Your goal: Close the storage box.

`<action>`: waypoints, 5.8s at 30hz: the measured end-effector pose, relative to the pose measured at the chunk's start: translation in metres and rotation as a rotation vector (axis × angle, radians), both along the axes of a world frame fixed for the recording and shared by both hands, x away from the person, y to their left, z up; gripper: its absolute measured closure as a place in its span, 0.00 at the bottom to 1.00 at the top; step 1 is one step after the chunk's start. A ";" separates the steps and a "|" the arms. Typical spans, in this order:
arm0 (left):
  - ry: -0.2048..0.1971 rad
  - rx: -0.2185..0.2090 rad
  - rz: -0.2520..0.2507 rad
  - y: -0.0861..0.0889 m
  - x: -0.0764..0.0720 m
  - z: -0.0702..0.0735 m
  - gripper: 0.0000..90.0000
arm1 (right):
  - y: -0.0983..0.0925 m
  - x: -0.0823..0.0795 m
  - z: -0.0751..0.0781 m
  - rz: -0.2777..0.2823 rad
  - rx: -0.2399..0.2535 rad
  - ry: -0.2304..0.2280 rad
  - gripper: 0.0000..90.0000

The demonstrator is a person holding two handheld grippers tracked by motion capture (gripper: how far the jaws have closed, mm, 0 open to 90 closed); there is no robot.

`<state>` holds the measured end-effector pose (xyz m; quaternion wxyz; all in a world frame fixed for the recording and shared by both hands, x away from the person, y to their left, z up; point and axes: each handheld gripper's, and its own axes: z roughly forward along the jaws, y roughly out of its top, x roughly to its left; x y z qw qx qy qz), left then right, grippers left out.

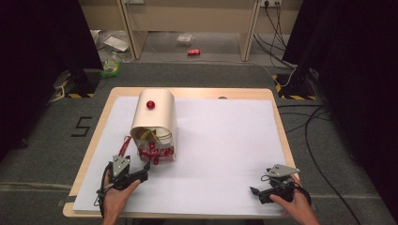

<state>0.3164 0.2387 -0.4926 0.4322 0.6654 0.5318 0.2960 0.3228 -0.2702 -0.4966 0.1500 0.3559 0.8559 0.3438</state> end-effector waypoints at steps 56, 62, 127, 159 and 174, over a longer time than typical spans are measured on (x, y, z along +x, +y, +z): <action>0.011 -0.009 -0.018 -0.001 0.011 0.004 0.22 | 0.000 0.000 0.000 0.001 0.000 0.000 0.01; 0.013 -0.017 -0.011 0.001 0.008 0.005 0.22 | 0.000 0.000 0.000 0.002 0.002 0.003 0.01; 0.030 0.017 -0.059 -0.005 -0.041 -0.001 0.22 | 0.000 0.000 0.000 0.002 0.001 0.001 0.01; 0.059 0.028 -0.108 -0.017 -0.065 -0.011 0.21 | 0.000 0.000 0.000 0.001 0.001 0.001 0.01; 0.057 0.019 -0.124 -0.017 -0.076 -0.016 0.17 | 0.000 0.000 0.000 0.002 0.001 0.001 0.01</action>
